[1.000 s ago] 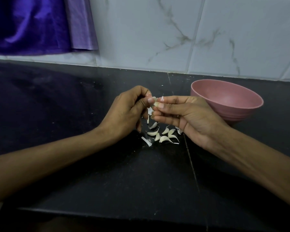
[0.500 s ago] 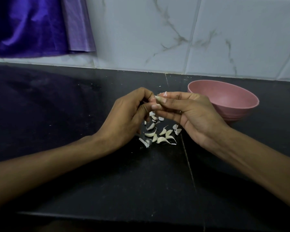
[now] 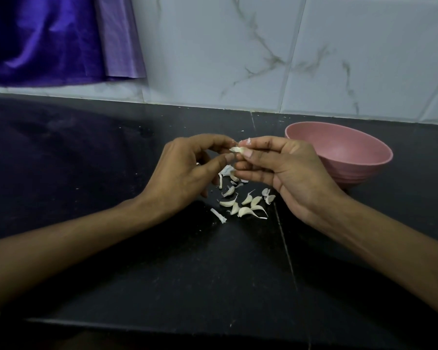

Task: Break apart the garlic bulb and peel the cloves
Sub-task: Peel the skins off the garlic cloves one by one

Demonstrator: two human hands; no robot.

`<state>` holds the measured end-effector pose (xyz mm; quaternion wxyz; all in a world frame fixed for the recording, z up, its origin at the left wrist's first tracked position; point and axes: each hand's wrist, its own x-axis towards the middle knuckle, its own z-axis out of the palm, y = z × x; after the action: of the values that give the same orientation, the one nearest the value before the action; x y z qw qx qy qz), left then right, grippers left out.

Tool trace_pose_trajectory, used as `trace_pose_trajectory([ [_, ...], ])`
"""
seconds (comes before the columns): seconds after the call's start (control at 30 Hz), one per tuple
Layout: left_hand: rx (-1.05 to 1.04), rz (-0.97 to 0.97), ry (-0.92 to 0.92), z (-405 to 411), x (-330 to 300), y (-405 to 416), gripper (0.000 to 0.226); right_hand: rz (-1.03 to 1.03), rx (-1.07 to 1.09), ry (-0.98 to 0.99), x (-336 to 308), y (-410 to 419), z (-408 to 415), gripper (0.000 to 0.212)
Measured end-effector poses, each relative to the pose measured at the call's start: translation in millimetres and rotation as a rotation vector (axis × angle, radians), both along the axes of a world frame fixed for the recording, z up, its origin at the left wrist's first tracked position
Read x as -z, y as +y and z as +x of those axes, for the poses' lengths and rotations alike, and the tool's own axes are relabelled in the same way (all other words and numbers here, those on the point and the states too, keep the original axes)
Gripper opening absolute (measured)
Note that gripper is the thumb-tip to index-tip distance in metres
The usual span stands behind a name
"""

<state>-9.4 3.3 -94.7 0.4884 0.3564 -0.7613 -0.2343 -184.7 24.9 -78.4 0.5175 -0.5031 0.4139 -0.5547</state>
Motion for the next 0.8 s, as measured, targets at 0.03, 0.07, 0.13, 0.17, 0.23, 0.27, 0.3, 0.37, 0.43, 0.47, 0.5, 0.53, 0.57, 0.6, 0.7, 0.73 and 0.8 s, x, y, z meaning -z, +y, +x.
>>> trace_pose_trajectory([
  [0.03, 0.001, 0.003, 0.000, 0.1, -0.2, -0.1, 0.011, -0.002, -0.003, 0.006, -0.1, 0.0, -0.5, 0.014],
  [0.07, 0.004, 0.003, 0.002, 0.1, -0.3, 0.0, 0.009, -0.005, -0.007, 0.011, -0.1, -0.1, -0.9, 0.014],
  [0.13, 0.009, 0.003, 0.005, 0.8, -0.7, -0.6, 0.006, -0.008, -0.013, 0.017, -0.3, 0.1, -1.0, 0.014],
  [0.17, 0.013, 0.003, 0.004, 1.1, -0.6, -0.8, 0.005, -0.008, -0.016, 0.016, -0.3, 0.4, -0.6, 0.014],
  [0.23, 0.018, 0.004, 0.006, 1.4, -1.2, -0.9, 0.006, -0.006, -0.026, 0.012, 0.3, 0.6, 0.2, 0.015],
  [0.27, 0.018, 0.001, 0.008, 1.5, -1.3, -0.9, 0.008, -0.005, -0.029, 0.009, 0.7, 0.6, 0.6, 0.016],
  [0.3, 0.016, -0.003, 0.007, 1.7, -1.6, -1.0, 0.008, -0.003, -0.032, 0.006, 1.1, 0.3, 1.0, 0.017],
  [0.37, 0.002, -0.023, -0.011, 1.7, -1.5, -1.0, 0.007, 0.001, -0.040, -0.003, 1.3, -0.2, 1.2, 0.017],
  [0.43, -0.012, -0.048, -0.030, 1.1, -0.8, -0.4, 0.006, 0.010, -0.053, -0.013, 1.3, -0.4, 0.8, 0.016],
  [0.47, -0.017, -0.055, -0.027, 1.0, -0.6, -0.1, 0.007, 0.016, -0.060, -0.020, 0.8, -0.4, 0.5, 0.015],
  [0.5, -0.022, -0.057, -0.012, 1.1, -0.2, -0.5, 0.008, 0.025, -0.068, -0.033, 0.3, -0.3, 0.3, 0.016],
  [0.53, -0.026, -0.053, 0.010, 1.2, -0.3, -0.9, 0.009, 0.035, -0.081, -0.049, -0.3, -0.2, -0.1, 0.016],
  [0.57, -0.030, -0.042, 0.034, 1.2, -0.6, -1.5, 0.011, 0.047, -0.097, -0.069, -1.0, 0.0, -0.4, 0.016],
  [0.6, -0.031, -0.020, 0.060, 1.3, -1.3, -2.2, 0.014, 0.062, -0.118, -0.092, -1.8, 0.1, -0.6, 0.016],
  [0.7, -0.006, 0.064, 0.142, 0.6, -3.0, -3.6, 0.017, 0.117, -0.171, -0.159, -3.3, -0.8, -0.3, 0.019],
  [0.73, 0.003, 0.078, 0.162, 0.6, -3.3, -3.9, 0.016, 0.132, -0.179, -0.172, -3.2, -1.4, -0.2, 0.022],
  [0.8, 0.013, 0.084, 0.181, 1.2, -3.4, -4.4, 0.014, 0.158, -0.179, -0.191, -2.7, -2.6, -0.4, 0.030],
])
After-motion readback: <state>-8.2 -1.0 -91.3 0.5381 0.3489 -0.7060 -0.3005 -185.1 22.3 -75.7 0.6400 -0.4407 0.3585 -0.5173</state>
